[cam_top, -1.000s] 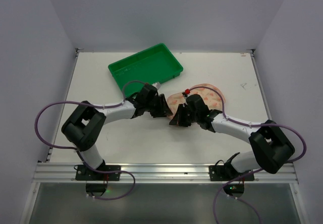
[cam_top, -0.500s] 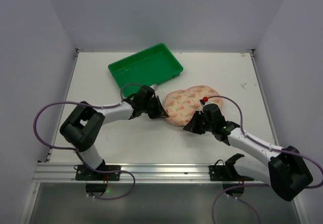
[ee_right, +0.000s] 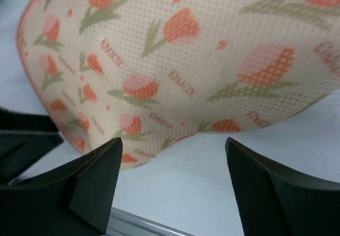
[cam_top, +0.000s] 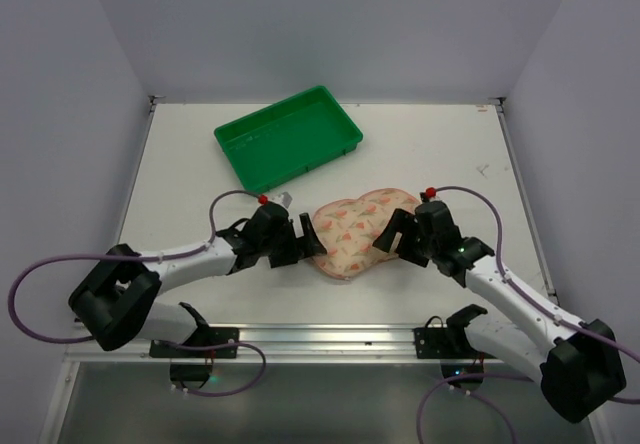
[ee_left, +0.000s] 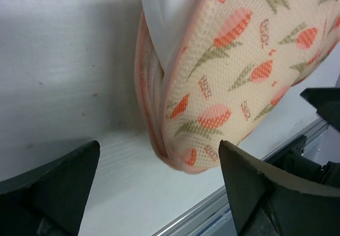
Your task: Unzip the laundry bag and remove the bra
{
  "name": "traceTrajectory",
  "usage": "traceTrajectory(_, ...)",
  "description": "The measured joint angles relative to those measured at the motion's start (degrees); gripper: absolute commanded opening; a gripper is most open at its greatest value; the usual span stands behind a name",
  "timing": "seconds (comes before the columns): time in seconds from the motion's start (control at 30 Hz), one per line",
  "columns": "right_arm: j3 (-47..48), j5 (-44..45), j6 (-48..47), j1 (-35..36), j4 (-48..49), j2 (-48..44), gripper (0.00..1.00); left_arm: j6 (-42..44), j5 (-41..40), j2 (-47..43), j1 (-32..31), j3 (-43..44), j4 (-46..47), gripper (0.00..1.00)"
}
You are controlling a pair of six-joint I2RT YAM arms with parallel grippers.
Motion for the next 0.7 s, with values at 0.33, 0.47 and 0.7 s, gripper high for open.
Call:
traceTrajectory(0.33, 4.48, 2.05, -3.76, -7.02, 0.59, 14.10, 0.76, 11.93, -7.37, -6.80, 2.05, 7.37, -5.22, 1.00)
traceTrajectory(0.47, 14.84, -0.02, -11.34, -7.08, 3.26, 26.16, 0.76, 19.06, -6.69, -6.36, 4.55, 11.45, -6.62, 1.00)
traceTrajectory(0.7, 26.53, -2.67, -22.18, -7.06, 6.34, 32.22, 0.83, 29.57, -6.51, -2.89, 6.78, 18.80, -8.44, 0.99)
